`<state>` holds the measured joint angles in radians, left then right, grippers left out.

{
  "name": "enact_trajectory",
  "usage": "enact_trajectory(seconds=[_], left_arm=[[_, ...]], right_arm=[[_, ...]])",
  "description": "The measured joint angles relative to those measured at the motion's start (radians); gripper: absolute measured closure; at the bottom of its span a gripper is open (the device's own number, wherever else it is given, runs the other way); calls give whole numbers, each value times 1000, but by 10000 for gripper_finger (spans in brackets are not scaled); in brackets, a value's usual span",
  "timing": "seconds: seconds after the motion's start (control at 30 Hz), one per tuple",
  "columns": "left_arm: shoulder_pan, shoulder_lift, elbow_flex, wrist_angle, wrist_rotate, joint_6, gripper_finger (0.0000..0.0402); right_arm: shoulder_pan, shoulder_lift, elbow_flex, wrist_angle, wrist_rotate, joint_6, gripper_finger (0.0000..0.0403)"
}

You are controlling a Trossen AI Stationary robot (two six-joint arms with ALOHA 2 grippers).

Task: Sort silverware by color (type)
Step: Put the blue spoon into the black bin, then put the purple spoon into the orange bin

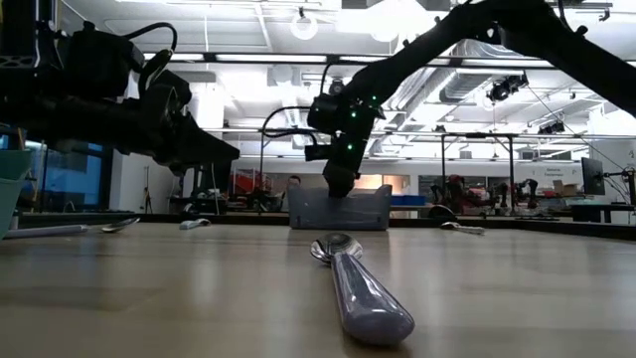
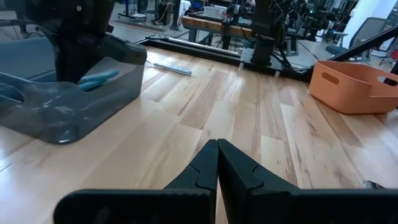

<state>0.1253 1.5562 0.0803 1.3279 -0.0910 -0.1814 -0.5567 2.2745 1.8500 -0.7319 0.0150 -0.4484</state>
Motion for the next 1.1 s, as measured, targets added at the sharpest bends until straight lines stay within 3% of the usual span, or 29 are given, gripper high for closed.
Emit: enact_trajectory(seconds=[0.27, 0.47, 0.63, 0.8, 1.1], left_arm=[[0, 0, 0, 1, -1, 19, 401], [0, 2, 0, -2, -1, 36, 401], [0, 2, 0, -8, -2, 57, 401], [0, 2, 0, -6, -1, 63, 401], [-2, 2, 0, -12, -2, 62, 401]], right_arm=[[24, -6, 45, -22, 126, 30, 342], [51, -18, 48, -30, 106, 74, 394], [75, -87, -38, 23, 81, 129, 396], [122, -270, -221, 180, 81, 187, 400], [261, -649, -790, 694, 89, 385, 402]])
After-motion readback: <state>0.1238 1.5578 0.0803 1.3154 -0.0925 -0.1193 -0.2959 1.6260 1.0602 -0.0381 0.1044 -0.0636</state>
